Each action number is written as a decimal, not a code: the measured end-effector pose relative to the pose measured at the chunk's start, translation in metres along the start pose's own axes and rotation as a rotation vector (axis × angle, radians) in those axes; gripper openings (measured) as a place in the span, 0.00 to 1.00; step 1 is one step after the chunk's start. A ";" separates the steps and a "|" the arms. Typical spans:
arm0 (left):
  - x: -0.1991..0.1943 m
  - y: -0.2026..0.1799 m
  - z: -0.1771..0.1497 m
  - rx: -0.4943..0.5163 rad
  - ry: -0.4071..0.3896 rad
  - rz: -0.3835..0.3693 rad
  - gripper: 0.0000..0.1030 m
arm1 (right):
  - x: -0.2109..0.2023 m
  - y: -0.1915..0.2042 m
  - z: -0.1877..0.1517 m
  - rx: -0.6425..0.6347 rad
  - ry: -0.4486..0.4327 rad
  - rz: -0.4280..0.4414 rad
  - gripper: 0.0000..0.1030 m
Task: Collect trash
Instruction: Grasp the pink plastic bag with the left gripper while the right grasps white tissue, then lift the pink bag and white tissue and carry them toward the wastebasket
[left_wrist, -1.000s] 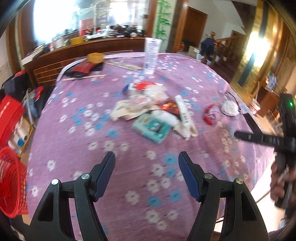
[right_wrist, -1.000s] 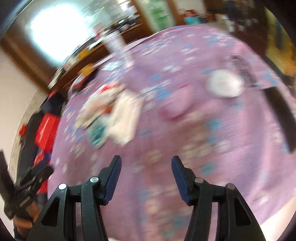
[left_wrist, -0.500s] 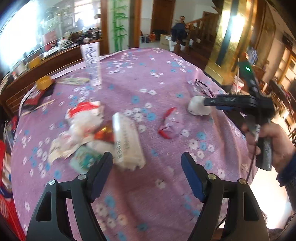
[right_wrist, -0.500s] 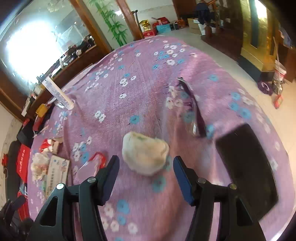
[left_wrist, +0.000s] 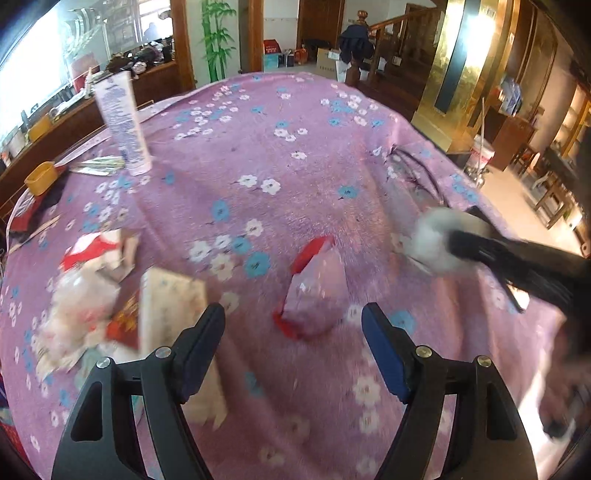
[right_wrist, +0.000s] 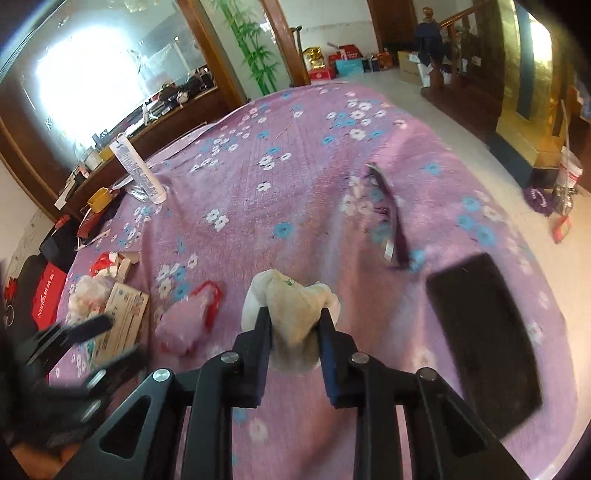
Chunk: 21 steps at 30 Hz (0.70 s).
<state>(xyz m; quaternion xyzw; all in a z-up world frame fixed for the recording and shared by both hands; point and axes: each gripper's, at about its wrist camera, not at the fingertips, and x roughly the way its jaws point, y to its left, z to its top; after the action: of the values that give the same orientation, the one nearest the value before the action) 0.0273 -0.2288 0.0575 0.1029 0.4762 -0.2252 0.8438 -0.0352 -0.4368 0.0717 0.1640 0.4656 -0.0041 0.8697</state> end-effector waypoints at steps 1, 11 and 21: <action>0.009 -0.003 0.003 0.007 0.008 0.005 0.72 | -0.004 -0.001 -0.004 0.005 -0.002 -0.005 0.25; 0.065 -0.014 0.012 0.048 0.073 0.021 0.47 | -0.045 -0.023 -0.047 0.054 0.010 -0.042 0.25; 0.017 0.001 -0.008 -0.009 -0.019 -0.002 0.39 | -0.051 -0.007 -0.061 0.059 0.002 -0.025 0.25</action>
<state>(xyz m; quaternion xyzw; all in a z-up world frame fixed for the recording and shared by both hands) 0.0299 -0.2294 0.0387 0.0966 0.4691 -0.2249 0.8485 -0.1144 -0.4332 0.0805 0.1840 0.4680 -0.0285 0.8639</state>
